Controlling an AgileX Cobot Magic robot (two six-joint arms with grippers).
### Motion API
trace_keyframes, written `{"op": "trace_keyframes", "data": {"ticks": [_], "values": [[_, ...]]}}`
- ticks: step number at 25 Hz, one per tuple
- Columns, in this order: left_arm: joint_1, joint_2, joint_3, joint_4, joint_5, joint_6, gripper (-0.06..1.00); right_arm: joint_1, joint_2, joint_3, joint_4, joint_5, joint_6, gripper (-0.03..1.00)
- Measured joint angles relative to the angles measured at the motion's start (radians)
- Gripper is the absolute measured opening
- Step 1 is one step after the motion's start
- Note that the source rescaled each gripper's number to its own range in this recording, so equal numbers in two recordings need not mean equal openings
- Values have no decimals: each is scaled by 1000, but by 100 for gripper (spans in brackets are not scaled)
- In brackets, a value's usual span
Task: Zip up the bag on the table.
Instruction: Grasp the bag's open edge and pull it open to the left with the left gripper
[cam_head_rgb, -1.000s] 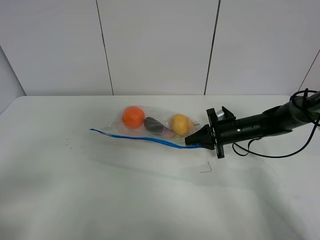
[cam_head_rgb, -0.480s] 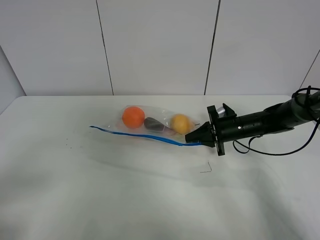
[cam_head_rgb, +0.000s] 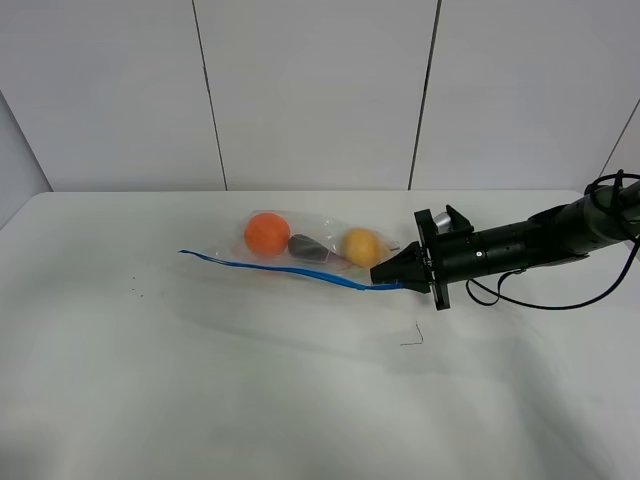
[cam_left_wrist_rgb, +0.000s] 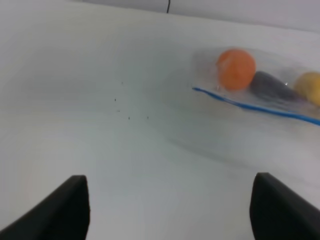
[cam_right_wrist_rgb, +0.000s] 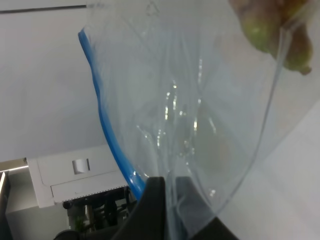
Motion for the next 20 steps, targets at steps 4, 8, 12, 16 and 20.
{"op": "trace_keyframes", "data": {"ticks": [4,8,12,16,20], "values": [[0,187,-77,-61,-34,11,95,0,0,0,1,0,0,0],[0,345,-93,-232,-103,39,95,0,0,0,1,0,0,0],[0,478,-93,-421,-136,155,95,0,0,0,1,0,0,0],[0,585,-93,-575,-146,347,92,0,0,0,1,0,0,0],[-49,659,-93,-621,-170,505,92,0,0,0,1,0,0,0]]}}
